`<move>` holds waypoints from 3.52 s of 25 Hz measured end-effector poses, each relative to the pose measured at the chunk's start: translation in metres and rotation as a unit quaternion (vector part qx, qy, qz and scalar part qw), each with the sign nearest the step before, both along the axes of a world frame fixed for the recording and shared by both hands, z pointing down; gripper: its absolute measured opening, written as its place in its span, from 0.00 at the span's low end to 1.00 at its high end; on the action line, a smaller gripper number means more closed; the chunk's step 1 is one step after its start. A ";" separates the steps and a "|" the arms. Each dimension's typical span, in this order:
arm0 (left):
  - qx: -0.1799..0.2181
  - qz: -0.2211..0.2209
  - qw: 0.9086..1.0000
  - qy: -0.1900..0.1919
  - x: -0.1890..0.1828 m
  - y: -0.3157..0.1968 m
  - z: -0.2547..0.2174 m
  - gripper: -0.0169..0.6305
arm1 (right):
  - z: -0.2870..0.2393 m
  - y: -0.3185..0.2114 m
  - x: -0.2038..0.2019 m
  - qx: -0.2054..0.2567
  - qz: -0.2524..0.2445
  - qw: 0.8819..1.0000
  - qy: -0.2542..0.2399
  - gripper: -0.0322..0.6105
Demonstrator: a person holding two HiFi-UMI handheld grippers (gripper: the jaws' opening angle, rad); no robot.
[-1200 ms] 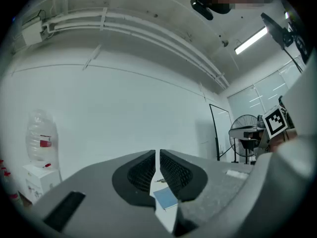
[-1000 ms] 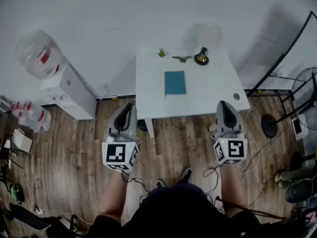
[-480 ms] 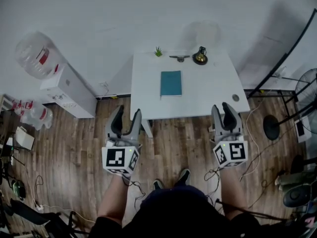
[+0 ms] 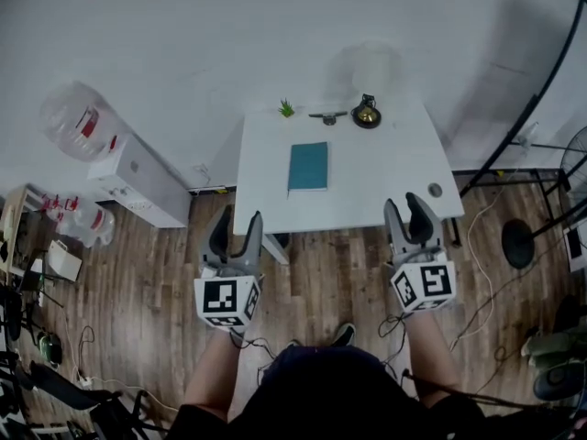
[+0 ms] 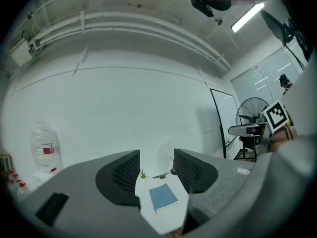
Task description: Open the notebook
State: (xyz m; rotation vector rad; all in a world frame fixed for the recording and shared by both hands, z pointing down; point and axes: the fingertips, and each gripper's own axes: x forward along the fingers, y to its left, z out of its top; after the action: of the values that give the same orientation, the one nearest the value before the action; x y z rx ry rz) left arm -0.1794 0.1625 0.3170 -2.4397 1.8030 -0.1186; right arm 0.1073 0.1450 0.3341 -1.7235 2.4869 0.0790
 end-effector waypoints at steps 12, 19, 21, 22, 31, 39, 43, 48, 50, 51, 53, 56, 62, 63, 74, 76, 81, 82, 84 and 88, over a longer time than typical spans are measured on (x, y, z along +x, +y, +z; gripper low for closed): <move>-0.018 -0.007 1.000 -0.018 0.054 -0.028 0.012 0.35 | 0.005 -0.028 0.058 -0.006 0.000 1.000 -0.009 0.30; -0.025 0.009 0.999 -0.032 0.071 -0.080 0.032 0.35 | 0.017 -0.060 0.078 -0.017 0.022 1.000 -0.005 0.29; -0.028 0.015 0.999 -0.028 0.074 -0.100 0.039 0.35 | 0.015 -0.071 0.085 -0.015 0.035 0.999 0.003 0.29; -0.030 0.019 0.999 -0.024 0.075 -0.112 0.042 0.35 | 0.014 -0.079 0.090 -0.015 0.042 0.999 0.005 0.28; -0.061 0.051 0.997 -0.026 0.074 -0.233 0.084 0.34 | 0.031 -0.177 0.095 -0.046 0.085 0.995 0.016 0.27; -0.113 0.071 0.990 -0.046 0.061 -0.307 0.145 0.34 | 0.052 -0.246 0.070 -0.077 0.090 0.992 0.033 0.27; -0.132 0.080 0.986 -0.057 0.065 -0.329 0.168 0.34 | 0.067 -0.270 0.065 -0.087 0.090 0.992 0.026 0.26; -0.159 0.081 0.981 -0.072 0.080 -0.344 0.189 0.34 | 0.078 -0.294 0.067 -0.102 0.079 0.991 0.021 0.26; -0.166 0.080 0.980 -0.080 0.088 -0.350 0.198 0.34 | 0.086 -0.307 0.069 -0.108 0.069 0.992 0.017 0.25; -0.170 0.079 0.979 -0.085 0.091 -0.352 0.204 0.34 | 0.091 -0.314 0.071 -0.111 0.062 0.992 0.013 0.25; -0.182 0.069 0.976 -0.095 0.095 -0.356 0.218 0.33 | 0.099 -0.327 0.073 -0.117 0.045 0.992 0.006 0.24; -0.206 0.037 0.972 -0.107 0.097 -0.363 0.240 0.32 | 0.106 -0.349 0.079 -0.121 0.018 0.992 0.004 0.24; -0.259 -0.025 0.958 -0.122 0.116 -0.369 0.287 0.32 | 0.113 -0.387 0.106 -0.131 -0.031 0.991 0.004 0.23; -0.268 -0.032 0.955 -0.122 0.120 -0.371 0.295 0.32 | 0.116 -0.393 0.111 -0.135 -0.036 0.990 0.004 0.22; -0.342 -0.074 0.925 -0.151 0.155 -0.378 0.385 0.28 | 0.157 -0.435 0.150 -0.169 -0.071 0.983 0.006 0.21; -0.349 -0.080 0.920 -0.161 0.162 -0.377 0.401 0.27 | 0.165 -0.437 0.153 -0.177 -0.078 0.981 0.008 0.21; -0.365 -0.106 0.905 -0.191 0.168 -0.380 0.430 0.27 | 0.176 -0.443 0.164 -0.188 -0.087 0.978 0.016 0.21; -0.372 -0.109 0.900 -0.200 0.168 -0.380 0.435 0.27 | 0.176 -0.444 0.166 -0.189 -0.088 0.978 0.017 0.21; -0.386 -0.114 0.889 -0.219 0.166 -0.380 0.444 0.27 | 0.176 -0.447 0.168 -0.188 -0.091 0.978 0.018 0.21; -0.402 -0.127 0.874 -0.243 0.161 -0.383 0.454 0.27 | 0.180 -0.451 0.169 -0.190 -0.099 0.977 0.019 0.21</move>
State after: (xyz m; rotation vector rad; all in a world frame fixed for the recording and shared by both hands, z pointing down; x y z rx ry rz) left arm -0.0183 -0.2205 0.7711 -2.1985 2.0415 -1.6362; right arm 0.2760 -0.3059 0.5137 -1.5893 2.8307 -0.4110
